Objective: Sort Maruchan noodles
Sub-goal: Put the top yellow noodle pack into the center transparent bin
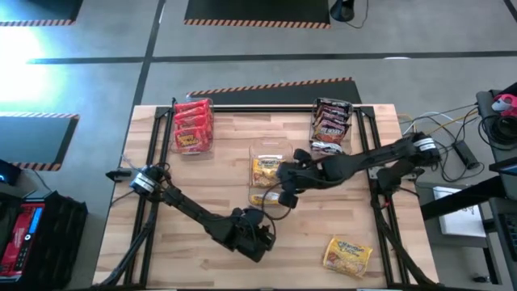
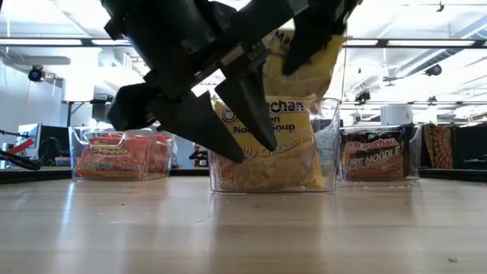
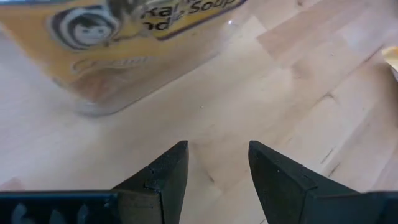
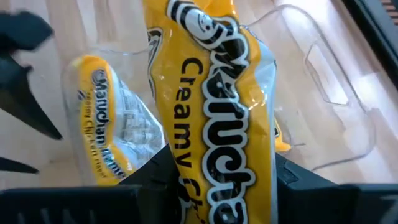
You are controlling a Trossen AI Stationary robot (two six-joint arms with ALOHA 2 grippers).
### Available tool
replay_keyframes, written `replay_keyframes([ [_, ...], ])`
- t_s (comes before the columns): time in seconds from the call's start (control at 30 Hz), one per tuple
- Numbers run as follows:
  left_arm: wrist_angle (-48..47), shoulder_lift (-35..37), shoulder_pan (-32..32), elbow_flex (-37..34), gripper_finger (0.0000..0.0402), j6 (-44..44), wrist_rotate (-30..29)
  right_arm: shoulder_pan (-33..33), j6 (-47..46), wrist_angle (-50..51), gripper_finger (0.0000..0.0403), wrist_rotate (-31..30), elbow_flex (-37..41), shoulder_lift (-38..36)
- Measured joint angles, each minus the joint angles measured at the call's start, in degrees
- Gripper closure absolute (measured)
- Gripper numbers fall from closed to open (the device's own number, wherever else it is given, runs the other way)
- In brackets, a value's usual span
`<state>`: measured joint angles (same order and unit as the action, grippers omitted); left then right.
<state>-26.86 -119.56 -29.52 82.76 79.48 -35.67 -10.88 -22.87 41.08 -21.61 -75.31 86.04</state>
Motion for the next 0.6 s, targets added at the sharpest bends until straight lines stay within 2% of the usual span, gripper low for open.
replay_keyframes([
  [0.27,-1.78,0.35,-0.77,0.0,0.0249,3.5,-1.43,0.66,7.22,-0.44,0.0285,1.17,-2.43,6.12],
  [0.6,-3.23,0.39,-1.96,0.0,0.0249,6.38,-2.72,0.8,11.05,-2.08,0.0285,2.25,-2.4,10.71],
])
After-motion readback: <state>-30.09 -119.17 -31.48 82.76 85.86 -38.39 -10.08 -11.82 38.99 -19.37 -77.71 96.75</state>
